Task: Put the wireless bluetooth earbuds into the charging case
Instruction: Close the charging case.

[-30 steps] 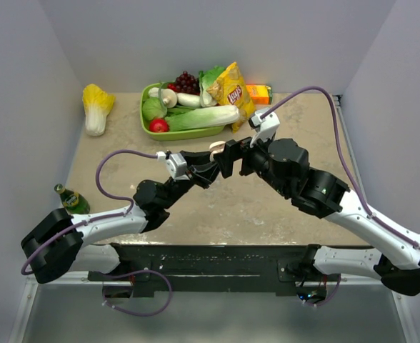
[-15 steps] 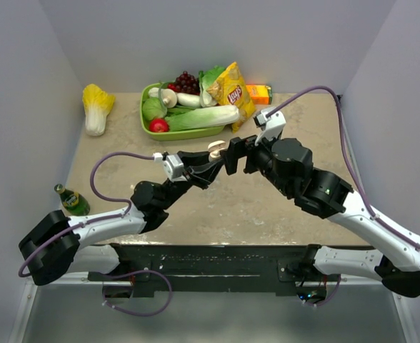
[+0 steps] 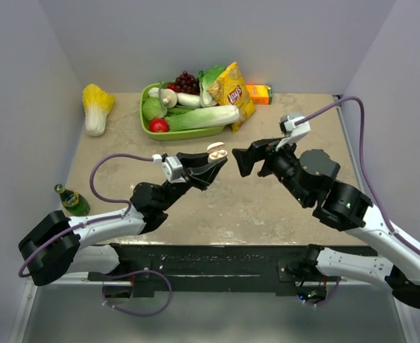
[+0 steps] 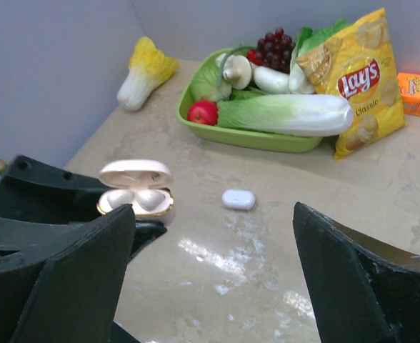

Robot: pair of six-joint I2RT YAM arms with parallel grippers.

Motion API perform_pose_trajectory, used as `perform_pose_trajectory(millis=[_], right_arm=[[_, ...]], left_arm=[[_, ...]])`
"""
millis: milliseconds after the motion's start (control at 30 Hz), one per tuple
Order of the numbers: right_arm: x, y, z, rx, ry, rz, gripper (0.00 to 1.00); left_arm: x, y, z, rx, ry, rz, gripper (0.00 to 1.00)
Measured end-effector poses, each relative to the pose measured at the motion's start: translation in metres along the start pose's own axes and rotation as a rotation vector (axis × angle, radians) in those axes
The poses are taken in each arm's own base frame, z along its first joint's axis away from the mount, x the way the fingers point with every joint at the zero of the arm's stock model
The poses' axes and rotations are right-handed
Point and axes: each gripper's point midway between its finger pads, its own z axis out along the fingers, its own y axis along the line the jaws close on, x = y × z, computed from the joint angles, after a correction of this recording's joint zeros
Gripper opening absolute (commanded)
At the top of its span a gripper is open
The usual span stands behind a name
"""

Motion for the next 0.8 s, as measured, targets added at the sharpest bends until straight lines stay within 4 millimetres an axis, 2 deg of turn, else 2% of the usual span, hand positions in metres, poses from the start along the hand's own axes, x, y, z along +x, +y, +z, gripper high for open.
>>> perform_pose_trajectory(millis=[33, 67, 133, 167, 200, 233, 333, 467, 567, 800], right_arm=[[-0.006, 0.001, -0.002, -0.006, -0.020, 0.010, 0.81], [-0.010, 0.001, -0.003, -0.008, -0.030, 0.015, 0.68], [-0.016, 0.004, -0.001, -0.008, -0.040, 0.017, 0.48], [-0.017, 0.006, 0.002, -0.008, -0.039, 0.017, 0.35], [-0.018, 0.008, 0.006, -0.008, -0.036, 0.015, 0.11], [-0.017, 0.009, 0.009, -0.005, -0.031, 0.009, 0.03], [-0.005, 0.015, 0.028, 0.006, 0.019, -0.016, 0.00], [0.021, 0.017, 0.042, 0.019, 0.104, -0.062, 0.00], [0.031, 0.019, 0.045, 0.008, 0.140, -0.077, 0.00], [0.037, 0.031, 0.042, -0.060, 0.182, -0.087, 0.00]], left_arm=[[0.003, 0.000, -0.002, -0.001, 0.008, 0.000, 0.00], [0.006, 0.000, -0.004, -0.002, 0.016, -0.001, 0.00], [0.012, 0.000, -0.008, 0.002, 0.033, -0.002, 0.00], [0.014, -0.001, -0.009, 0.008, 0.039, -0.003, 0.00], [0.017, -0.003, -0.011, 0.020, 0.047, -0.003, 0.00], [0.018, -0.006, -0.011, 0.034, 0.052, -0.003, 0.00], [0.026, -0.013, -0.016, 0.083, 0.075, 0.005, 0.00], [0.044, -0.019, -0.031, 0.127, 0.125, 0.042, 0.00], [0.053, -0.021, -0.036, 0.146, 0.151, 0.063, 0.00], [0.054, -0.026, -0.037, 0.176, 0.150, 0.088, 0.00]])
